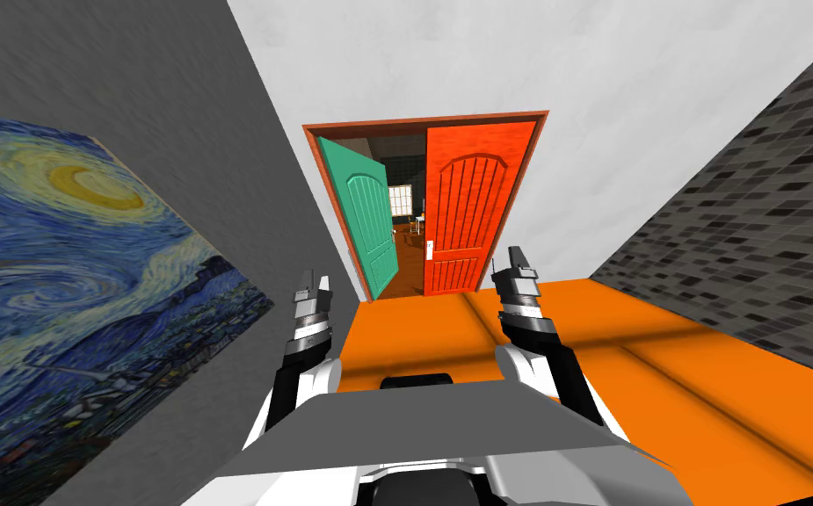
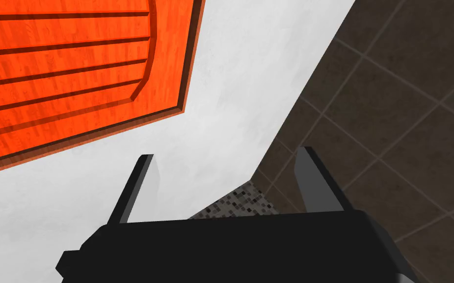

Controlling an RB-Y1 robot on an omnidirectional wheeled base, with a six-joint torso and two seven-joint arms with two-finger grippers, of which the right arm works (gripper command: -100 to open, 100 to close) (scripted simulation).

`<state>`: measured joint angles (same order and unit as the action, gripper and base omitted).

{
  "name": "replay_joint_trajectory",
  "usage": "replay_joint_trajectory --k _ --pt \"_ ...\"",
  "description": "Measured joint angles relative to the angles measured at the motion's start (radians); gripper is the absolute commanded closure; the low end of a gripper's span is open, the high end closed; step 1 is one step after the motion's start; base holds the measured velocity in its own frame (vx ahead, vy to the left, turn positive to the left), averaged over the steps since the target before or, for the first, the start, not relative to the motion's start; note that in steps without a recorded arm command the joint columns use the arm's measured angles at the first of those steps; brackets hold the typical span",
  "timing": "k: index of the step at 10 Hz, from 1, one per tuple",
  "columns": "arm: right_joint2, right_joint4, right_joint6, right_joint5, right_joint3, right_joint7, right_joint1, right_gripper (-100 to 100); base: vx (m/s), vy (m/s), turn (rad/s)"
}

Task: Push the door open

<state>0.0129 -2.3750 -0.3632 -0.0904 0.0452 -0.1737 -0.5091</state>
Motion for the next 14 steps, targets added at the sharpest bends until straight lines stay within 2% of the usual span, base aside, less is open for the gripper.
replay_joint_trajectory --k 1,6,8,10,12,14 --pt "-0.008 0.019 0.005 -0.003 -0.001 0.004 0.014 -100 0.132 -0.002 0.029" --pt "-0.051 0.130 -0.010 -0.023 -0.006 0.034 0.052 -100 0.103 0.011 0.038" --pt "-0.068 0.187 -0.013 -0.031 -0.011 0.046 0.078 -100 0.088 0.008 0.056" --pt "-0.099 0.243 -0.019 -0.047 -0.006 0.068 0.099 -100 0.087 0.004 0.034" --pt "-0.114 0.296 -0.031 -0.053 -0.009 0.079 0.114 -100 0.073 -0.002 0.048" --pt "-0.130 0.335 -0.024 -0.062 -0.010 0.090 0.137 -100 0.058 0.002 0.033"
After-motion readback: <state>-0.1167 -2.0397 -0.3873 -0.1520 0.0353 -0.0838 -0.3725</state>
